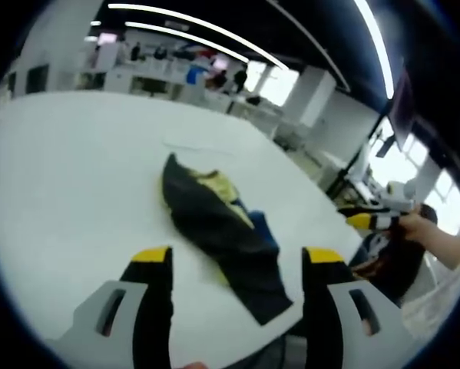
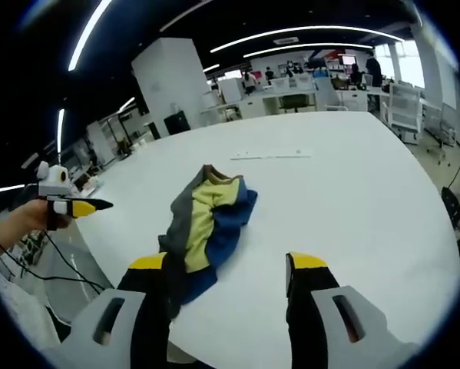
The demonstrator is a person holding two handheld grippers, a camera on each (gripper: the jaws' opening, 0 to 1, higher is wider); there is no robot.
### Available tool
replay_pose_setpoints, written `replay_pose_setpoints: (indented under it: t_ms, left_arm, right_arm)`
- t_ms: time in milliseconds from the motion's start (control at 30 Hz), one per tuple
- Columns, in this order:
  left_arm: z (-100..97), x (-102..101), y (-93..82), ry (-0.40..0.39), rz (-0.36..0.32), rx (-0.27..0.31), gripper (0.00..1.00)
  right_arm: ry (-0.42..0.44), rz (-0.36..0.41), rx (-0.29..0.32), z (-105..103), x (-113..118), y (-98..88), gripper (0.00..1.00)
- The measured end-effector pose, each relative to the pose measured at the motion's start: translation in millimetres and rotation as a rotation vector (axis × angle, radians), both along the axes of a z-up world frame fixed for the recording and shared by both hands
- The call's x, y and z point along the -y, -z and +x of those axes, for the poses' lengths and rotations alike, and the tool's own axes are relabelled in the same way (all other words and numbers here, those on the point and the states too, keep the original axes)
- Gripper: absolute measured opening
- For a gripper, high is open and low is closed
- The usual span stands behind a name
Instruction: Fold the garment on the visible template until the final outline fits inside the template.
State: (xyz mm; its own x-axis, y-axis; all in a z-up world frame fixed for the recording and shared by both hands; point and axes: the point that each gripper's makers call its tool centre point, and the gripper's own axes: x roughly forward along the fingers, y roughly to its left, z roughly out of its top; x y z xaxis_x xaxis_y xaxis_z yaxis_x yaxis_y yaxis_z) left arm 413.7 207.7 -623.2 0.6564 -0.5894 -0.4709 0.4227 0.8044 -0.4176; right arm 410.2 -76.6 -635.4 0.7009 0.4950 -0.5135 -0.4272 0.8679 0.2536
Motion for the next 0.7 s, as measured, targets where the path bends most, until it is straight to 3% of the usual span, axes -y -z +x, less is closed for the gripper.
replay_pose_setpoints:
  t_ms: [467,700]
  left_arm:
    - [4.2,9.4,6.1,0.001,0.018,-0.02,0.62]
    - [16.6,18.0,6.0,0.011,0.022,-0.02,0.62]
  right_arm:
    - [-0.02,0.014,-0.018,3.0,-9.5,10.2,0.6]
    - [-0.005,0.024,-0.025,4.9,-4.7,13.0,0.59]
